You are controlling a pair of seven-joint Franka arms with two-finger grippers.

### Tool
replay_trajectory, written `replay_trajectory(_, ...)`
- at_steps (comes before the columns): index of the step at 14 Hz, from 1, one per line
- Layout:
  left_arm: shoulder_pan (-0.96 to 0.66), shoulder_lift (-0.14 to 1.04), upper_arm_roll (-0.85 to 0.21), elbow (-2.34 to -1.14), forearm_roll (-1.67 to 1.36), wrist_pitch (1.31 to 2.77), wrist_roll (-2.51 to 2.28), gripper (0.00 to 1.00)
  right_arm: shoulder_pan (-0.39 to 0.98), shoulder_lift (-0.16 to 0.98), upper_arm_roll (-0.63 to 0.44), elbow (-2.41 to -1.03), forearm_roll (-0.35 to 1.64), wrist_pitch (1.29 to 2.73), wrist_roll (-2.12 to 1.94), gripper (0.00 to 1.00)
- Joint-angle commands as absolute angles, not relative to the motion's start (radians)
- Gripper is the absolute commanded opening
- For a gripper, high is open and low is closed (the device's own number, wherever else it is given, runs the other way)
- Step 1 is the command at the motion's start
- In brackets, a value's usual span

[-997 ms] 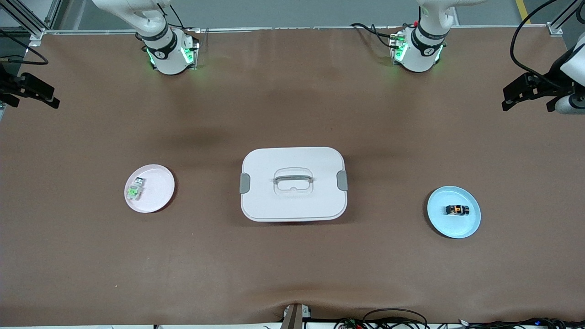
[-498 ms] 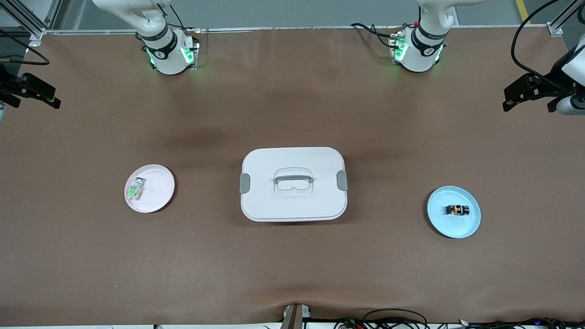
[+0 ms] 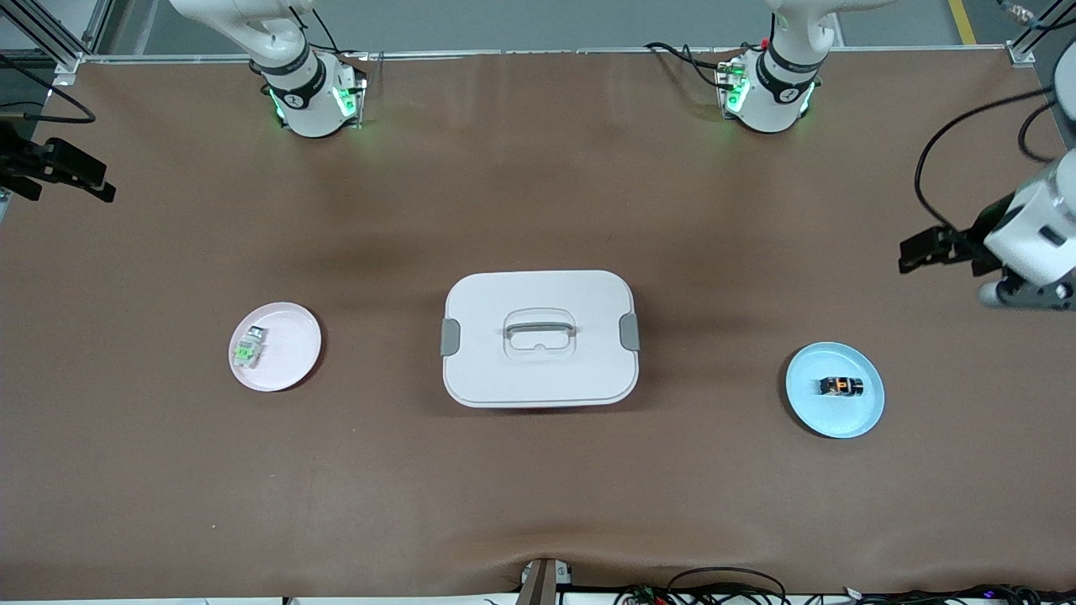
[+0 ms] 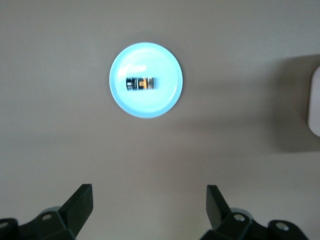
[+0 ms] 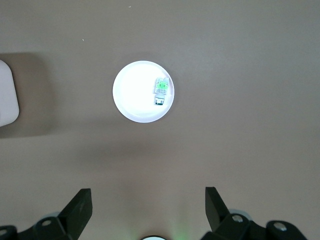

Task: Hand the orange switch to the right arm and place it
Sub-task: 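Reach the left gripper down to the orange switch on the blue plate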

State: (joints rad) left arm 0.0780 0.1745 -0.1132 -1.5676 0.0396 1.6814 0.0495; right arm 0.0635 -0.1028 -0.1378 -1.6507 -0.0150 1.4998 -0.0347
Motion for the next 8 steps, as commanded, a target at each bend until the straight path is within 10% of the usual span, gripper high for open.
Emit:
replay_trajectory(1,0.120,0.192,-0.115,-1.702,0.055,1.893,0.138,1.00,0.074,-0.092,-0.137,-1.631,-0.028,1.489,-0.044,1.00)
replay_trajectory(8,0.158,0.395,-0.114,-1.770,0.077,2.193,0.193,1.00,0.077,-0.092,-0.137,-1.631,-0.029,1.491,-0.044,1.00)
